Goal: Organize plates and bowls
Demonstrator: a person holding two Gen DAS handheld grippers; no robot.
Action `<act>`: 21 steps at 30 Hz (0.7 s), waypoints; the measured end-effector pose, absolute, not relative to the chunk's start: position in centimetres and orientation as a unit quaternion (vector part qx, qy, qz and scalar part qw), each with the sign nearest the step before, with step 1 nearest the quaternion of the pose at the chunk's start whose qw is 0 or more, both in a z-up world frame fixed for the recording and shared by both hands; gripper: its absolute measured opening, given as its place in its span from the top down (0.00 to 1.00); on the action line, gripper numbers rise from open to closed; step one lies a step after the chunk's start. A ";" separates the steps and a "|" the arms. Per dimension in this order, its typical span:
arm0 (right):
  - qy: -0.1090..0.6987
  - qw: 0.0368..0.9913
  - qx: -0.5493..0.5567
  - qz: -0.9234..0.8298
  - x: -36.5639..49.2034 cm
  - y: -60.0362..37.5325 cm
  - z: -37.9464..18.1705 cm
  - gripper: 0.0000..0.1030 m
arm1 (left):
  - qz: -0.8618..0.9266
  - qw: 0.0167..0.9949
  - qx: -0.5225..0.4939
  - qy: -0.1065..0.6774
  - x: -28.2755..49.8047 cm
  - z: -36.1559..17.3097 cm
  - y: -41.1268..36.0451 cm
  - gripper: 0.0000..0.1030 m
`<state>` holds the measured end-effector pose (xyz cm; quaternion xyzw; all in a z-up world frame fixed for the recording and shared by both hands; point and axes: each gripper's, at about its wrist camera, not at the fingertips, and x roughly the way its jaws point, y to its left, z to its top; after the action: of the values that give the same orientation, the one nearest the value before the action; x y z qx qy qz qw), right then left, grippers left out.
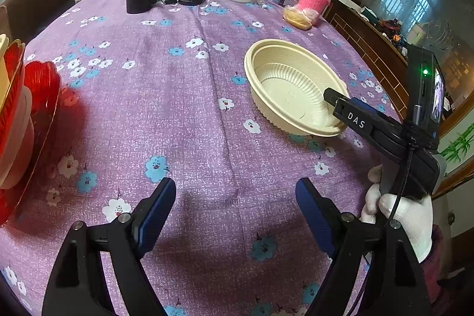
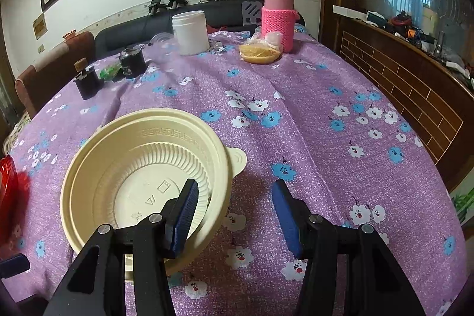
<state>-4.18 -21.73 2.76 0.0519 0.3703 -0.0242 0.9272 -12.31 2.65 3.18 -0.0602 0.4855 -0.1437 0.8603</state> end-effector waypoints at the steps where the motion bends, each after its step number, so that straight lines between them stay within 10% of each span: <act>1: 0.370 0.927 0.051 -0.025 -4.2 -21.7 2.8 0.46 | -0.143 0.860 -0.060 0.486 -12.3 3.1 2.6 0.20; 21: 0.379 0.924 0.048 -0.025 -4.1 -21.7 2.6 0.46 | -0.140 0.867 -0.070 0.474 -7.1 5.0 1.7 0.20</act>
<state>-4.09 -21.69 2.58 0.0482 0.3785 -0.0249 0.9240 -7.08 1.66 4.99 -0.0705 0.4738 -0.1395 0.8667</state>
